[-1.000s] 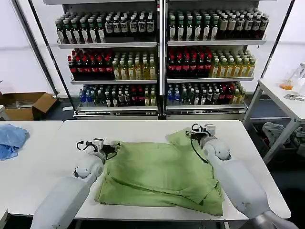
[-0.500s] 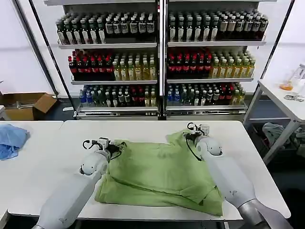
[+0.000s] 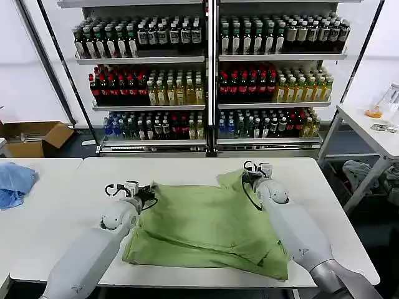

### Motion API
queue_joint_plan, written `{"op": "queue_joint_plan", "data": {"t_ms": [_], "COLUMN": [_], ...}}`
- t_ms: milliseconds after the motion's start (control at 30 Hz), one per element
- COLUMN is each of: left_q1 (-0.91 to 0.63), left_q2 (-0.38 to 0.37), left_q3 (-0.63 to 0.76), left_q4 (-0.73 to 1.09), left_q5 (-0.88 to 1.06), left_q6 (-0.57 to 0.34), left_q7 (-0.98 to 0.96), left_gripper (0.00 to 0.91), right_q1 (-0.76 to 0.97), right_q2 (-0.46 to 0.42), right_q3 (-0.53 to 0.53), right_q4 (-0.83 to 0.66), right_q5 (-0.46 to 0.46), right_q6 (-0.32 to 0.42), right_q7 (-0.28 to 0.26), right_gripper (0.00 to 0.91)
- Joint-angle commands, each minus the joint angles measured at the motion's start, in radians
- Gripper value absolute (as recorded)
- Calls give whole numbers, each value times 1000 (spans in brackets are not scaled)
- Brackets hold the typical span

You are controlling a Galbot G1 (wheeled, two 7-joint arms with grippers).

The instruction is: Fold and organize the clothes.

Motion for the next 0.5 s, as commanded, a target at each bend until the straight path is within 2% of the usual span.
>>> {"op": "queue_joint_plan", "data": {"t_ms": [33,500], "left_q1": [36,196], "left_q2": [41,146], "left_q3": [-56,-148], "left_q4": [-100,-417], "left_q5": [-42,-107], "left_q6": [-41,-40], "left_q7": [1,-1], "left_gripper": [60,60], "right_q1": [-24,-217], "right_q2": [-38,-178], "right_q3": [4,127], "right_q4": [170,580], "right_q5": [-22,46], "right_q6": [33,0], "right_q7": [2,38], "right_gripper": [0,0]}}
